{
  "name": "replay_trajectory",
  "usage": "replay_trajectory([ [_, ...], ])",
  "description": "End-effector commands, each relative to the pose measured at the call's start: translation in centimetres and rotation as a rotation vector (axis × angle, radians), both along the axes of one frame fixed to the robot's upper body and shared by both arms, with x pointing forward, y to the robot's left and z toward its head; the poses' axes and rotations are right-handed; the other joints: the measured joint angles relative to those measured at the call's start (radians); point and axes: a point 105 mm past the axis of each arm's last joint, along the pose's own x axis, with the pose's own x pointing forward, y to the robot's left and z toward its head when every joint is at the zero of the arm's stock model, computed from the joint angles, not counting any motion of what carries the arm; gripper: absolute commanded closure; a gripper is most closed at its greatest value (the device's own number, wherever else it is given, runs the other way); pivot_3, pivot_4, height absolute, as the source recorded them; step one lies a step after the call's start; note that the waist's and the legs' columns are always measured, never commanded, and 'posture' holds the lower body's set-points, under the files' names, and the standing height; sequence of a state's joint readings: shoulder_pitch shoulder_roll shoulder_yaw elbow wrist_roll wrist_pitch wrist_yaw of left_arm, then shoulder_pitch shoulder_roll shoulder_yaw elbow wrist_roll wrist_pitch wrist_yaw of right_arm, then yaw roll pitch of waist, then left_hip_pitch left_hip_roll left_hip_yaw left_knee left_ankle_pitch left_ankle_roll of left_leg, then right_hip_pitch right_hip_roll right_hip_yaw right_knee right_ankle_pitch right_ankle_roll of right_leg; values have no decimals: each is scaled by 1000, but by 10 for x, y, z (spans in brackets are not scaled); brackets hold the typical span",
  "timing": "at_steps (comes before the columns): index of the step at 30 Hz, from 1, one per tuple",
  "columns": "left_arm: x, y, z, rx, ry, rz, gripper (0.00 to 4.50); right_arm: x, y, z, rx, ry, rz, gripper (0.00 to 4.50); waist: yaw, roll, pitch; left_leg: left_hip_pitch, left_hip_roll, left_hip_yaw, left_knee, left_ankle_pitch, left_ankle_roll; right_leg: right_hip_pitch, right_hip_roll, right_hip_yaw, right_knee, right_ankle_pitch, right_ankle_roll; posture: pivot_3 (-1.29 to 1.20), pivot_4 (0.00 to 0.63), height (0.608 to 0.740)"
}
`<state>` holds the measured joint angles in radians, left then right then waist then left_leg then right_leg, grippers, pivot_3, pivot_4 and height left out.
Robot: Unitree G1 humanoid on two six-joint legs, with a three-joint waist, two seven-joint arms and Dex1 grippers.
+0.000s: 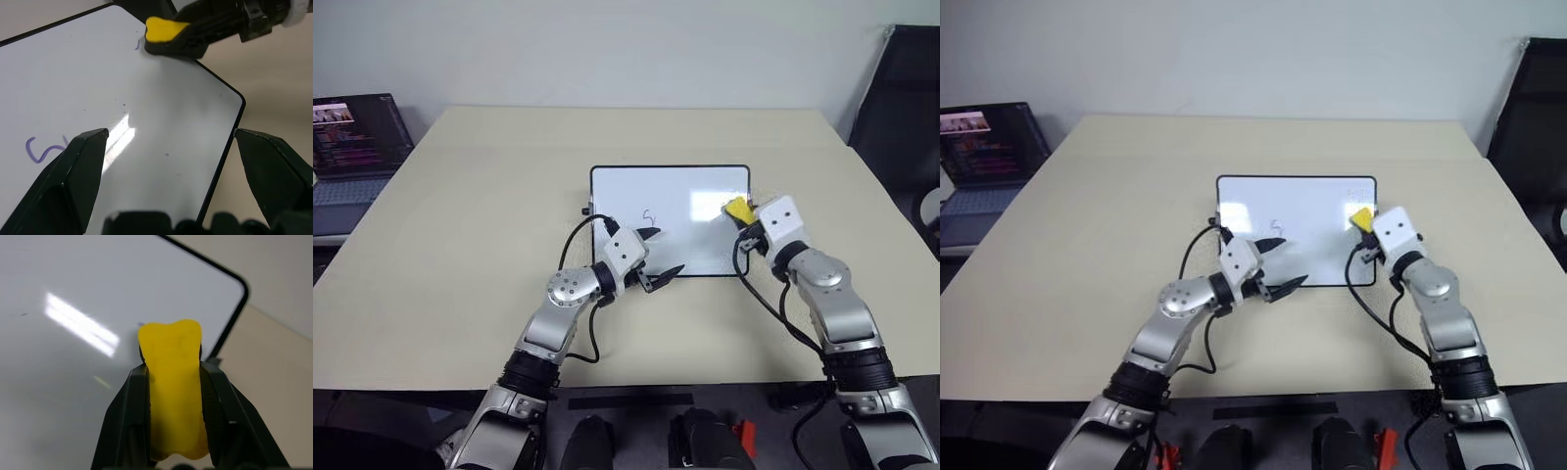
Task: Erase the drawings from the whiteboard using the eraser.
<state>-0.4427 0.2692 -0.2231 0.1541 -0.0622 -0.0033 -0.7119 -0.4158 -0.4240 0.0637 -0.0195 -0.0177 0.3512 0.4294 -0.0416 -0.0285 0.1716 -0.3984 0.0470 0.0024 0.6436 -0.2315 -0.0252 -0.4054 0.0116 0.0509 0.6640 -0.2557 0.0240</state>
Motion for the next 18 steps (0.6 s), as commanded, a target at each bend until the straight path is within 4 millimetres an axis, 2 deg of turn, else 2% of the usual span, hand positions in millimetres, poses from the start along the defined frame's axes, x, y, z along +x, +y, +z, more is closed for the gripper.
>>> replay_trajectory([
  [1, -2, -1, 14, -20, -46, -12, 0, -1, -1, -20, -26, 112, 25, 3464, -3, 0, 0, 0, 0, 0, 0, 0, 0, 0, 0, 0, 0, 0, 0, 0, 150, 740],
  [5, -1, 0, 15, -18, -47, -12, 0, 9, -10, -10, -15, 77, -24, 3464, -8, 0, 0, 1, 0, 0, 0, 0, 0, 0, 0, 0, 0, 0, 0, 0, 150, 740],
  [13, -1, -1, 15, -17, -49, -16, 0, 32, -1, 20, -1, -61, -56, 3464, -17, 0, 0, 3, -1, 4, 1, 0, 1, 0, 1, 8, 0, 3, 0, 0, 150, 740],
  [18, -1, -2, 15, -18, -47, -15, 0, 37, -1, 26, -1, -96, -60, 3464, -17, 0, 0, 2, -1, 9, 0, 0, 1, -1, 1, 14, -1, 4, 3, 0, 150, 740],
])
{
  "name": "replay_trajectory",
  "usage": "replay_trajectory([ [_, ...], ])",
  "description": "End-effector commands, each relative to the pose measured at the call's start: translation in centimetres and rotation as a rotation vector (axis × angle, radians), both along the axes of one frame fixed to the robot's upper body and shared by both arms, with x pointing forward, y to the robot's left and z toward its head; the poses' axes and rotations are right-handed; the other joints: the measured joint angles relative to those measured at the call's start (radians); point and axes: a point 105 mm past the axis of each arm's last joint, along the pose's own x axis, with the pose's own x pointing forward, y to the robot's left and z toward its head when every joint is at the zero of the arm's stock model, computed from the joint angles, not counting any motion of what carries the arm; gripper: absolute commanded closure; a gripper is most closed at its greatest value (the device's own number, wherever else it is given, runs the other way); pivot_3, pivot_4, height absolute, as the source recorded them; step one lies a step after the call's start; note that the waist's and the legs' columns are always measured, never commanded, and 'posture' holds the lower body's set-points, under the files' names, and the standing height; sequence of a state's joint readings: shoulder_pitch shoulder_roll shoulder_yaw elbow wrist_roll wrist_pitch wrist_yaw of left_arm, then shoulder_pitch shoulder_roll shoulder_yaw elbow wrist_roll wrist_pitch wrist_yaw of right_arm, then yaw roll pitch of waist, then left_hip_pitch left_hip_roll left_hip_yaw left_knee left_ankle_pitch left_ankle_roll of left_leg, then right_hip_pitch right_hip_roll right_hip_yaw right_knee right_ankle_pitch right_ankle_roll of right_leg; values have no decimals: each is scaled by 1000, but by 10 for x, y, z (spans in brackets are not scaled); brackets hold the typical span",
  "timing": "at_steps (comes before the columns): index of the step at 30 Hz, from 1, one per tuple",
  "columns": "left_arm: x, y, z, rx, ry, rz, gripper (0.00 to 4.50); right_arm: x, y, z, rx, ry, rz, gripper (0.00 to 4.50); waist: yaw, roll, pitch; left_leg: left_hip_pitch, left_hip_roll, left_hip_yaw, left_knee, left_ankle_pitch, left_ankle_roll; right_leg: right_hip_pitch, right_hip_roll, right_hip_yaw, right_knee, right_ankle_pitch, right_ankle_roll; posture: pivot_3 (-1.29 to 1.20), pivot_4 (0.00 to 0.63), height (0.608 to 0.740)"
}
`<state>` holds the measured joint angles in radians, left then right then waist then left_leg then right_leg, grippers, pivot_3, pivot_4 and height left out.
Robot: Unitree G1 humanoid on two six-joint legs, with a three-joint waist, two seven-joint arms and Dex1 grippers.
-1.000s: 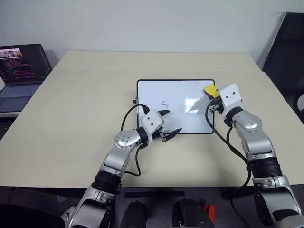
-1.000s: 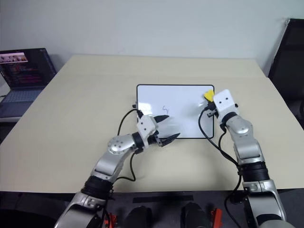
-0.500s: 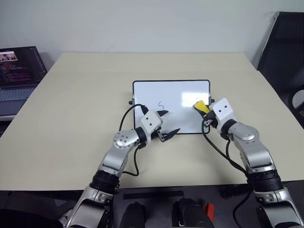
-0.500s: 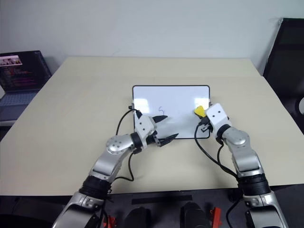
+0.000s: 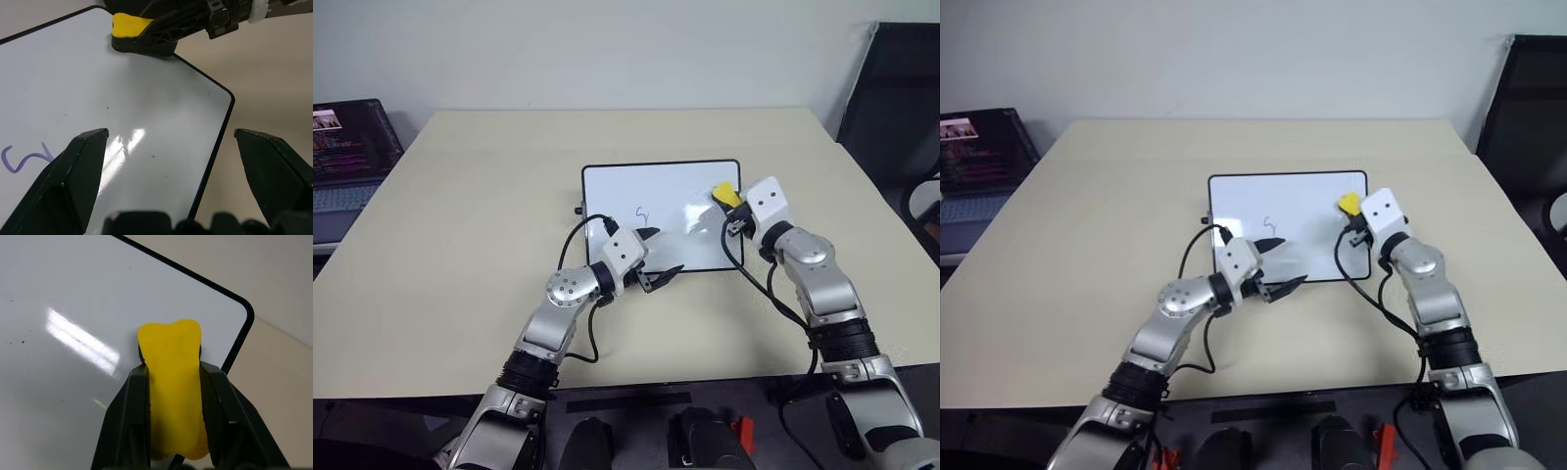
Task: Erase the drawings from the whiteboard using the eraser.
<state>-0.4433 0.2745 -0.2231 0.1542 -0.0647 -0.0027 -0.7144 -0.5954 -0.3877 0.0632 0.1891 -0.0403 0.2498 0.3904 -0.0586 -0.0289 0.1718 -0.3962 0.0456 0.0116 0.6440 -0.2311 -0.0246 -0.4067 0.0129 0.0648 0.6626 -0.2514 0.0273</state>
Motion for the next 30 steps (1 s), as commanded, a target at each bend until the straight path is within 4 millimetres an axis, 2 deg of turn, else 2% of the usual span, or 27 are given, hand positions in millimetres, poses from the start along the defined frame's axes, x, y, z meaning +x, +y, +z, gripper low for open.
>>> replay_trajectory([
  [1, -1, -2, 15, -22, -48, -11, 0, 5, -8, 0, -15, -9, -46, 3464, 0, 0, 0, -1, 0, 1, 0, 0, 0, -1, 0, 1, 0, 0, 0, 0, 150, 740],
  [6, -1, -2, 14, -22, -47, -8, 0, -3, -1, -11, -10, 26, -1, 3464, 1, 0, 0, -1, 0, 1, 0, 0, 0, -2, 0, 1, 0, 0, 1, 0, 150, 740],
  [11, -1, -1, 14, -22, -47, -8, 0, -28, 19, -28, 7, 99, 139, 3464, 0, 0, 0, -1, 1, 1, -1, 0, 0, -2, 0, 1, 0, 0, 1, 0, 150, 740],
  [16, -1, 0, 13, -19, -43, -8, 0, -42, 21, -34, 59, 141, 170, 3464, 1, 0, 0, -2, 1, 1, -1, 0, 0, -3, 1, 1, 0, 0, 1, 0, 150, 740],
  [23, -4, 3, 12, -20, -51, 19, 0, -41, 10, -21, 96, 87, 120, 3464, 2, -1, 1, -3, 1, 1, -2, 0, 0, -4, 1, 1, -1, 0, 1, 0, 150, 740],
  [30, -19, 13, 11, -38, -79, 112, 0, -42, 10, -13, 88, 24, 123, 3464, 3, -1, 1, -4, 1, 1, -3, 0, 0, -5, 1, 2, -1, 0, 1, 0, 150, 740],
])
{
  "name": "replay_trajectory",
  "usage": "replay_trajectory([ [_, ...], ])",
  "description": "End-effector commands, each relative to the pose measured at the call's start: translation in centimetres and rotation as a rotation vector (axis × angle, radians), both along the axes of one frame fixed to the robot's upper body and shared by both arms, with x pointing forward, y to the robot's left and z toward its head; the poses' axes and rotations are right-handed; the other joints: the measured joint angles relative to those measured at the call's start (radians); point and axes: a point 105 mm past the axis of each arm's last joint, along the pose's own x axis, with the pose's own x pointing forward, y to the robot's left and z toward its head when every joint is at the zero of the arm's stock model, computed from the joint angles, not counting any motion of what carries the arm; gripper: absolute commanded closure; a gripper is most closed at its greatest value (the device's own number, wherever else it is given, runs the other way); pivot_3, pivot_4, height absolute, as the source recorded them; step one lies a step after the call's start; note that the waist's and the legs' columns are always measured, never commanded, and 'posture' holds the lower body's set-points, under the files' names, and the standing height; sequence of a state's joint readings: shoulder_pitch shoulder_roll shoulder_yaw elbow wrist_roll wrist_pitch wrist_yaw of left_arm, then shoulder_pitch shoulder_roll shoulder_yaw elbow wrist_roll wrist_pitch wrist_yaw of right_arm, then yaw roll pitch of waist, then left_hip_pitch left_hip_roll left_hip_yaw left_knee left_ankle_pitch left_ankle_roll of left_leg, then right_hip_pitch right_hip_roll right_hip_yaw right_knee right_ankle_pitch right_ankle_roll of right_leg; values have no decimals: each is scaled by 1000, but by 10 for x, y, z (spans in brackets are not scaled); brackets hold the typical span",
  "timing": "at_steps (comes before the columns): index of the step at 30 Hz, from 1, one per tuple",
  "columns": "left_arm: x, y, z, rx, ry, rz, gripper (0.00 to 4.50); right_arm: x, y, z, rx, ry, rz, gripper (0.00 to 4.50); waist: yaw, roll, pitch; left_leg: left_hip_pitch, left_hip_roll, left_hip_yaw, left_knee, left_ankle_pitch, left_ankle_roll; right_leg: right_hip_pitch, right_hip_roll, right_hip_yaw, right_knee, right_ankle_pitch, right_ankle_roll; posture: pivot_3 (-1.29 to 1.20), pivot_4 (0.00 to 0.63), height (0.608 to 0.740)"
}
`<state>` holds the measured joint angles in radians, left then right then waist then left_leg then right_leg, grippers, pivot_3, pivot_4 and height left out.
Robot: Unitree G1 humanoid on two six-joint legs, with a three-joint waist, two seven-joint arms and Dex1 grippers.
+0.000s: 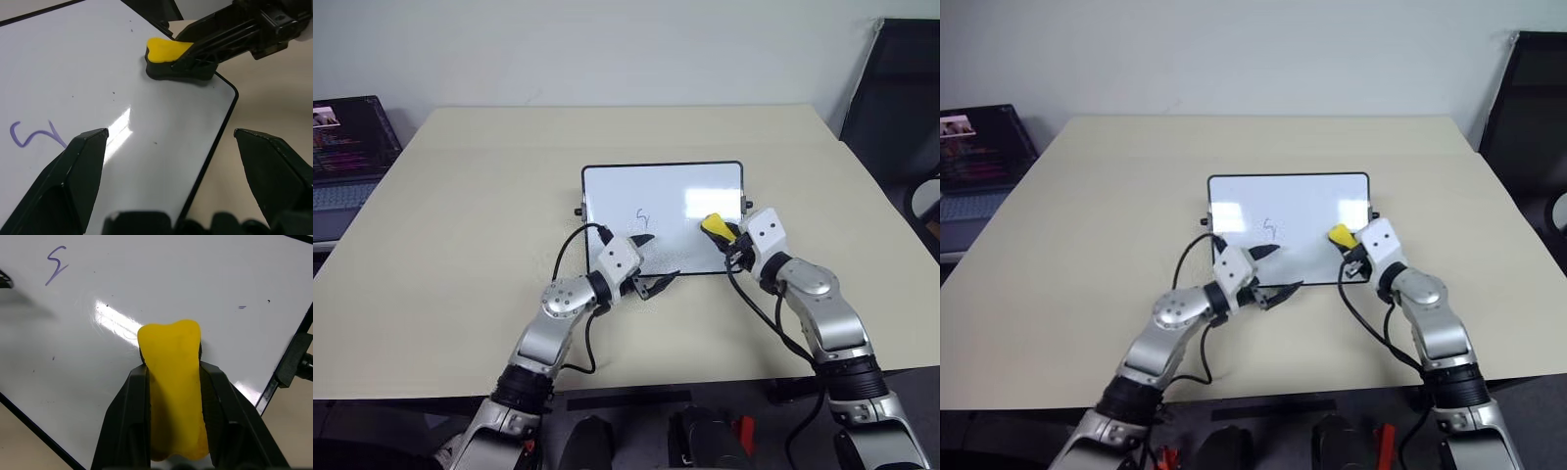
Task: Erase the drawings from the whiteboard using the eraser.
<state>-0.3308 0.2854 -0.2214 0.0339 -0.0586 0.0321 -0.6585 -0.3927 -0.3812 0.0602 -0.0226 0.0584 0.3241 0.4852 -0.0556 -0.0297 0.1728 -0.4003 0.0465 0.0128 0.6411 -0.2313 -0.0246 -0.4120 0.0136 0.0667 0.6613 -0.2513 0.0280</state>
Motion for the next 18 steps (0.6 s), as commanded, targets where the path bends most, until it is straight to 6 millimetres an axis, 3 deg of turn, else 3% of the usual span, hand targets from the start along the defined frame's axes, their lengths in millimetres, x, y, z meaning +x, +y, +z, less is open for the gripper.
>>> replay_trajectory([
  [1, -3, 9, 21, -20, -110, 91, 0, -2, 2, 22, 17, -108, 3, 3464, 0, 0, 0, 0, 0, 0, 0, 0, 0, 0, 0, 0, 0, 0, 0, 0, 150, 740],
  [6, 1, 29, 29, -40, -159, 255, 0, 2, 17, 33, 41, -159, 41, 3464, -1, 0, 1, 0, 0, 0, 0, 0, 0, 0, 0, 1, 0, 0, 0, 0, 150, 740],
  [9, -2, 42, 22, -21, -155, 331, 0, 7, 33, 40, 55, -178, 83, 3464, -6, 0, 1, 1, 0, 1, -1, 0, 0, -1, 0, 2, 0, 0, 0, 0, 150, 740],
  [18, -15, 52, 3, -52, -108, 380, 0, 22, 70, 50, 87, -202, 160, 3464, 2, -1, 2, -1, 0, 2, -2, 0, 0, -3, -1, 2, 0, 0, 0, 0, 150, 740],
])
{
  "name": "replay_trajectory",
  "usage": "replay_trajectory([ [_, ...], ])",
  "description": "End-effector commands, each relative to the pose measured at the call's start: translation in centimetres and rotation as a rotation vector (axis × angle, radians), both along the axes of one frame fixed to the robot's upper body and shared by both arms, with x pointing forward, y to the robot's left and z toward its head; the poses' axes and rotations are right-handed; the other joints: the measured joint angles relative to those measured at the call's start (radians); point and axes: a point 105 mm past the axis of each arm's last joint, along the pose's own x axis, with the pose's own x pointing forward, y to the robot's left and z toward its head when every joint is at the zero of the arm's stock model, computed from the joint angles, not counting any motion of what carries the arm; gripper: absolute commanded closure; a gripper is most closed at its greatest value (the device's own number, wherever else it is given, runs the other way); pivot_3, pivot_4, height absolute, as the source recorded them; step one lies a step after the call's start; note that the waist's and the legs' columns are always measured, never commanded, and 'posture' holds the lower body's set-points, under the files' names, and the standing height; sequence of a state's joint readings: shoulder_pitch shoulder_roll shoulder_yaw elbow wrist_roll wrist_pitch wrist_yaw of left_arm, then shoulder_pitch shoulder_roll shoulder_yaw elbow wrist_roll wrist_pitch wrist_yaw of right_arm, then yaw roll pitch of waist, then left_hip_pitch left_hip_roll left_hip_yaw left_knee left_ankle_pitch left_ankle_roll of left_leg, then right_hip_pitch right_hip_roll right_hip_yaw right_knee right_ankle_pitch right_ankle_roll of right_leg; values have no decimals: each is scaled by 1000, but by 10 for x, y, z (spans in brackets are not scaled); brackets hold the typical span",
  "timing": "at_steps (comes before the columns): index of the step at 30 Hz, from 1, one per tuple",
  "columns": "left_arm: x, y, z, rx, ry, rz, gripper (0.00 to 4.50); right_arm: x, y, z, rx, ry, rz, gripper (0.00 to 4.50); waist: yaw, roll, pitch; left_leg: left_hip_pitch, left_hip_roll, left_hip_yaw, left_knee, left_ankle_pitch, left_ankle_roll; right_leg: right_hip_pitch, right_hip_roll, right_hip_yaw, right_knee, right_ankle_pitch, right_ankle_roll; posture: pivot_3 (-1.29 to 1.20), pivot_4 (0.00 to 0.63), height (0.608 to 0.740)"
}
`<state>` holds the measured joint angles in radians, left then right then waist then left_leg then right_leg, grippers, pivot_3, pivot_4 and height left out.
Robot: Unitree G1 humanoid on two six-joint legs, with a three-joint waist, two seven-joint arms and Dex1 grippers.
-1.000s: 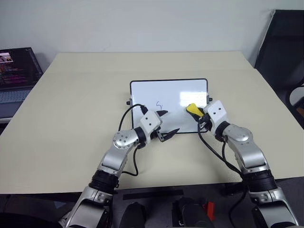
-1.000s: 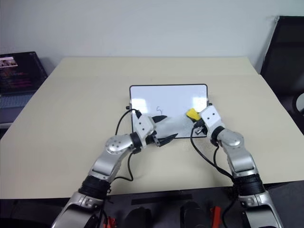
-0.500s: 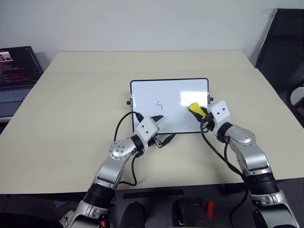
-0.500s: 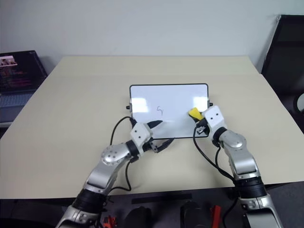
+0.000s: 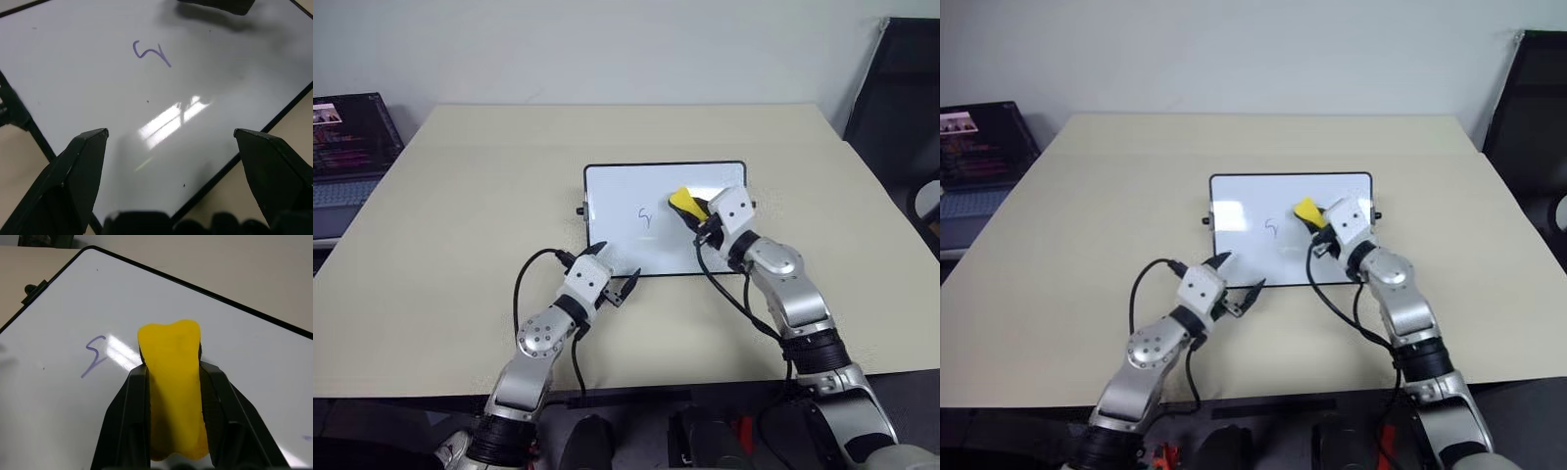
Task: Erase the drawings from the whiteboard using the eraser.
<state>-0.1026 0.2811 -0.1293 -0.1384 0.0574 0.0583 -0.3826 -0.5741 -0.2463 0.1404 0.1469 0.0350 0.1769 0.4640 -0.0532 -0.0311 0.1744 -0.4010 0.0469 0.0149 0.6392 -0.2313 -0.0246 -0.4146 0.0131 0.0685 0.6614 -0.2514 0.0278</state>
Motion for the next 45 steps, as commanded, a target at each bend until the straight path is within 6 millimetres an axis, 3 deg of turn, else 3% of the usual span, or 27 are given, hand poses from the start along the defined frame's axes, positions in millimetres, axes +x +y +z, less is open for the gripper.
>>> replay_trajectory([
  [1, -5, -1, 16, -40, -69, -9, 0, 3, 14, 21, 25, -77, 31, 3464, 0, 0, 0, 0, 0, 0, 0, 0, 0, 0, 0, 0, 0, 0, 0, 0, 150, 740],
  [6, -4, 2, 16, -36, -71, -7, 0, 9, 32, 20, 12, -86, 38, 3464, 0, 0, 0, 0, 0, 0, 0, 0, 0, 0, 0, 0, 0, 0, 0, 0, 150, 740],
  [11, -1, 4, 21, -34, -81, 1, 0, 14, 34, -7, -71, -31, 6, 3464, -1, 0, 0, 0, 0, 0, 0, 0, 0, 0, 0, 0, 0, 0, 0, 0, 150, 740],
  [17, 0, 4, 24, -31, -85, -3, 0, -5, 47, -38, -140, 67, 96, 3464, -2, 0, 0, 2, 0, 0, 0, 0, 0, 0, 0, 0, 2, 0, 0, 0, 150, 740],
  [22, 0, 4, 23, -32, -76, -2, 0, -24, 55, -48, -149, 106, 184, 3464, -3, 0, 0, 2, 0, 0, 0, 0, 0, 0, 0, 0, 2, 0, 0, 0, 150, 740],
  [25, -2, 3, 20, -30, -66, -8, 0, -18, 49, -42, -142, 81, 151, 3464, -3, 0, 0, 2, 0, 0, 0, 0, 0, 0, 0, 0, 2, 0, 0, 0, 150, 740],
  [35, -7, 11, 16, -26, -48, 6, 0, 25, 40, 13, -44, -107, -21, 3464, -3, 0, 0, 1, 0, 1, 1, 0, 0, 0, 0, 0, 2, 0, 0, 0, 150, 740],
  [39, -4, 10, 18, -30, -53, 11, 0, 25, 47, 12, -52, -118, -7, 3464, -3, 0, 0, 0, 0, 1, 0, 0, 0, -1, 0, 0, 1, 0, 0, 0, 150, 740],
  [45, -5, 8, 16, -33, -47, 7, 0, 0, 68, -10, -70, -54, 155, 3464, -3, 0, 0, 1, 1, 1, 0, 0, 0, -1, 0, 1, 1, 0, 0, 0, 150, 740],
])
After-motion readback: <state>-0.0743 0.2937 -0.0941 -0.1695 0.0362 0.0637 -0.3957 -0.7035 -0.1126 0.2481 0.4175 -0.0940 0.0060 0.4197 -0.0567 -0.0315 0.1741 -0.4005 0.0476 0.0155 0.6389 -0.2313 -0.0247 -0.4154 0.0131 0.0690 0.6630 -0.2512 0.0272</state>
